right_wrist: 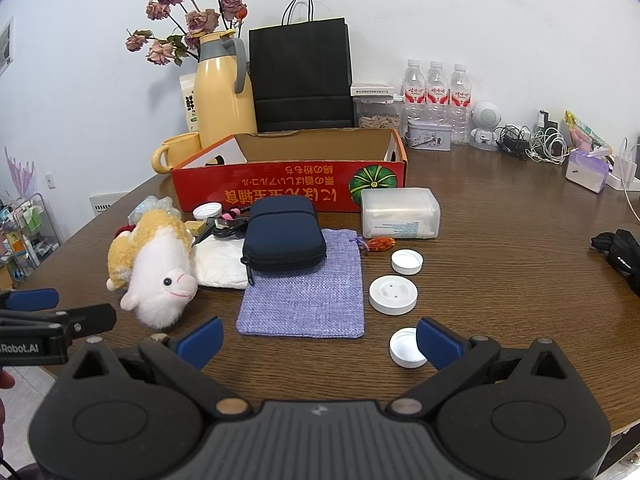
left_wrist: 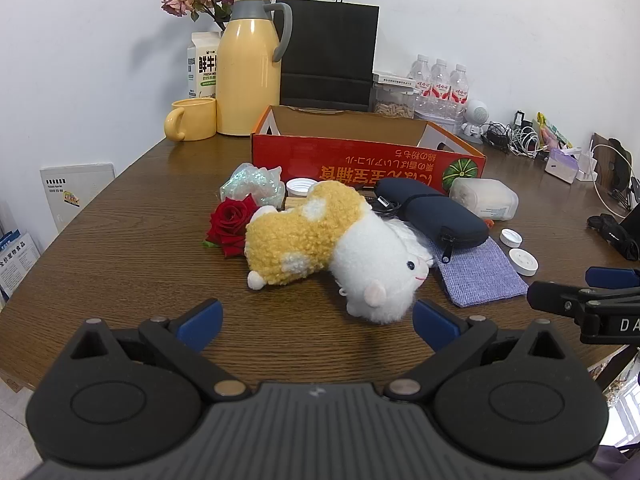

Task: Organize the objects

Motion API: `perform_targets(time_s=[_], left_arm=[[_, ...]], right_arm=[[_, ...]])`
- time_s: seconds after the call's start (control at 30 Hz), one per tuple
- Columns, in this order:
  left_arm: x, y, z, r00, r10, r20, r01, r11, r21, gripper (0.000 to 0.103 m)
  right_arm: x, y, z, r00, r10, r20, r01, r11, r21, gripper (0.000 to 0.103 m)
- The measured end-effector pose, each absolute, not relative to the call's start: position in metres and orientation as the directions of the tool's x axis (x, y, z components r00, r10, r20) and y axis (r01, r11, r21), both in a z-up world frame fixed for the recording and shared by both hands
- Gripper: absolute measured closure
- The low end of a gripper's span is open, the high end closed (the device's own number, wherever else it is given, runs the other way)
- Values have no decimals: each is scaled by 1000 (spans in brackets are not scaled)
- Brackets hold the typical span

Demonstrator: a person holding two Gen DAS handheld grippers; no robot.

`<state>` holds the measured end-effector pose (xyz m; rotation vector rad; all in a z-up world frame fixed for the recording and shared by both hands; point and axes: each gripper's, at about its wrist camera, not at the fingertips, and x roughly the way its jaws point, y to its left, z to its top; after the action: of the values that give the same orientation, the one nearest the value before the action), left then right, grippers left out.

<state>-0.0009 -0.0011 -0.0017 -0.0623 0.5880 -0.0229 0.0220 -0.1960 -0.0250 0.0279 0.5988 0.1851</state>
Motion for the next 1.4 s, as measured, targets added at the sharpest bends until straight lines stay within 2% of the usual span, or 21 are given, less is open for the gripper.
perform_targets(time_s=[1.4], left_arm=[[-2,-1,-2,833,-39,-552,4,998,-65,0]], right_arm=[[24,-195,-25,811,180,-556,-165,983,77,0]])
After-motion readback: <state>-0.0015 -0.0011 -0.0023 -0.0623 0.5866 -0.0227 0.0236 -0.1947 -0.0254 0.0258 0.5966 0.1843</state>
